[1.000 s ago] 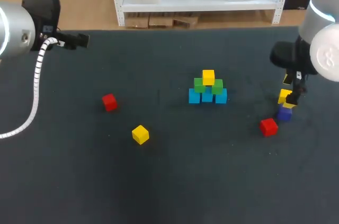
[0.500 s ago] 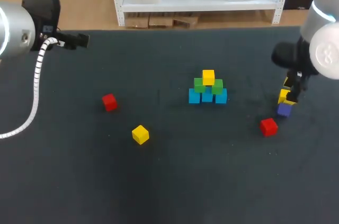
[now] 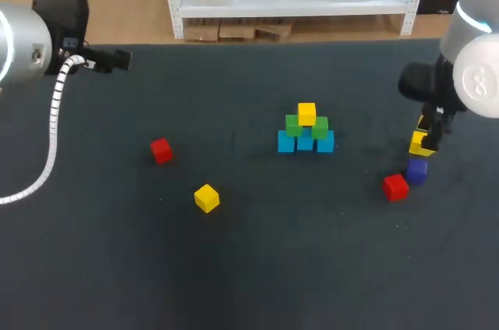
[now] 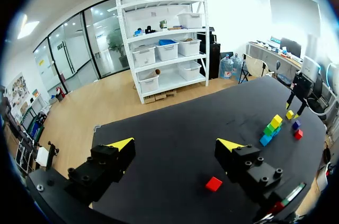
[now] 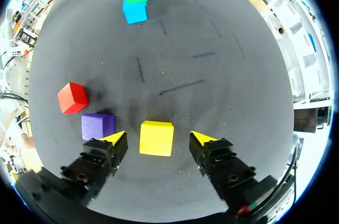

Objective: Place the blue cubes, place green cubes on the blue cubes, place the yellow cubes on the green cubes, then place the red cubes on the yellow cubes, and place purple cube on the red cubes.

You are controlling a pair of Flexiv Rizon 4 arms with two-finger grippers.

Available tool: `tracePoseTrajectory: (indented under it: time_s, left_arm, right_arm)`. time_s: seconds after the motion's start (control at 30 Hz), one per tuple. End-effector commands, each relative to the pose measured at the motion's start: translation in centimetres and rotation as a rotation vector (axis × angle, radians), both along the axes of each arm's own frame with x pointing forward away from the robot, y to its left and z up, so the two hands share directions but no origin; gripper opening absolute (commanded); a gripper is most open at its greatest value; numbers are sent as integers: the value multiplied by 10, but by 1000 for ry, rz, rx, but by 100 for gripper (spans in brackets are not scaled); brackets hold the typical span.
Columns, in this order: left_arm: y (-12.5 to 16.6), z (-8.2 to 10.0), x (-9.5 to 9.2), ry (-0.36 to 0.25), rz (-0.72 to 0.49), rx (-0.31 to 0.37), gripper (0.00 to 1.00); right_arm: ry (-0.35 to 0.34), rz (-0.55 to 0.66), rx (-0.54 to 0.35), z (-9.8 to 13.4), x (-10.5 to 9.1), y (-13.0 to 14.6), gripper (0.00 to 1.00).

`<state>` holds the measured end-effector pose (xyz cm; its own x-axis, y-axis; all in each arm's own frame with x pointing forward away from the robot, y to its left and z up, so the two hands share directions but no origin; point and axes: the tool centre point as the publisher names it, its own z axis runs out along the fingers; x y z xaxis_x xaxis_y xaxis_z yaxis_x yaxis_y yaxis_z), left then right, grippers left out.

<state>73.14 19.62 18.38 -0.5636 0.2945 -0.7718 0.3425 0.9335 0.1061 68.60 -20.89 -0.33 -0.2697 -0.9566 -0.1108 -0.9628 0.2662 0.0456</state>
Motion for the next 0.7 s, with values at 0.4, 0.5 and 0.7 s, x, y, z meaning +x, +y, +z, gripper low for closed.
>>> tracePoseTrajectory:
  time_s: [0.4,0.5,0.7]
  left_arm:
    - [1,0,1,1,-6,-3,100]
    - [1,0,1,1,-6,-3,100]
    - [1,0,1,1,-6,-3,100]
  right_arm:
    - [1,15,-6,6,5,4,5]
    - [-14,23,1,15,4,5,3]
    - [-69,85,21,45,4,19,6]
